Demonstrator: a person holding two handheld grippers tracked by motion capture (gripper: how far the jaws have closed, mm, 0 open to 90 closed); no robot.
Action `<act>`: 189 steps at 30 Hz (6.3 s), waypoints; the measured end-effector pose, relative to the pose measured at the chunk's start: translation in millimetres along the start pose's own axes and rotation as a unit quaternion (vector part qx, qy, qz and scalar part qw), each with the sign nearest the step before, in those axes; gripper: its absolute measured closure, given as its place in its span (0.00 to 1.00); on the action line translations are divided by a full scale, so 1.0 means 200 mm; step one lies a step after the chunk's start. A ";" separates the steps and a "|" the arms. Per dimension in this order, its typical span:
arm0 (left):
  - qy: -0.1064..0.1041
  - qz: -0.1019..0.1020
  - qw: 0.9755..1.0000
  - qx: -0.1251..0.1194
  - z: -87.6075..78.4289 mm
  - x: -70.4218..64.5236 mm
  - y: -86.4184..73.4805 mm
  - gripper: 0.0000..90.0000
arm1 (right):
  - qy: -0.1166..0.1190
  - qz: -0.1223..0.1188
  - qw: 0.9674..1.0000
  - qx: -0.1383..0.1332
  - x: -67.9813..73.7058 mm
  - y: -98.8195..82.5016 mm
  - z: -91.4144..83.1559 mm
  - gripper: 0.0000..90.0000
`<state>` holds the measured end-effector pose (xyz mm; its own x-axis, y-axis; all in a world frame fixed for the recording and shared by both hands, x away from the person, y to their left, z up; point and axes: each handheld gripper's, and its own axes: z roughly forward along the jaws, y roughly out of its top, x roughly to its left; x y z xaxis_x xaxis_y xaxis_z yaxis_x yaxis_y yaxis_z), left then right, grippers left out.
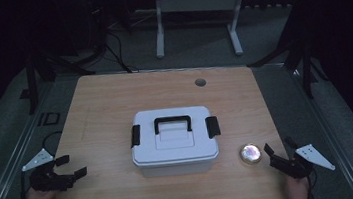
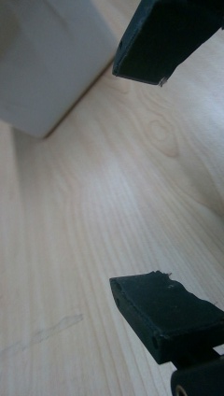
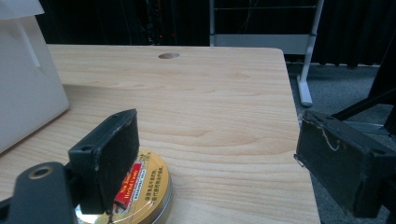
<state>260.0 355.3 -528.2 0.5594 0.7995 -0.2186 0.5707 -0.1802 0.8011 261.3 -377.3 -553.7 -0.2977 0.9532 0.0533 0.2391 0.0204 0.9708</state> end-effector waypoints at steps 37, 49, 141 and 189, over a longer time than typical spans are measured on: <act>-0.022 0.185 0.941 0.283 0.08 -0.16 0.18 0.02 | 0.014 0.000 1.000 0.005 0.00 0.00 0.00 0.14; 0.023 0.239 0.883 0.404 0.12 -0.21 0.22 0.02 | 0.017 0.005 1.000 0.006 -0.01 0.00 0.00 0.14; -0.107 0.381 0.815 0.424 0.59 -0.85 1.23 0.05 | 0.029 -0.006 0.999 0.014 0.00 0.00 0.01 0.14; -0.133 0.424 0.777 0.446 0.87 -1.04 1.30 0.72 | 0.033 0.000 0.999 0.014 -0.01 0.00 0.01 0.15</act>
<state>396.2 42.2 -370.7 0.9984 0.0503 -0.0262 0.0514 -0.9979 0.0406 263.3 -377.7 -553.4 -0.3575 0.9313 0.0698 0.2644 0.0292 0.9640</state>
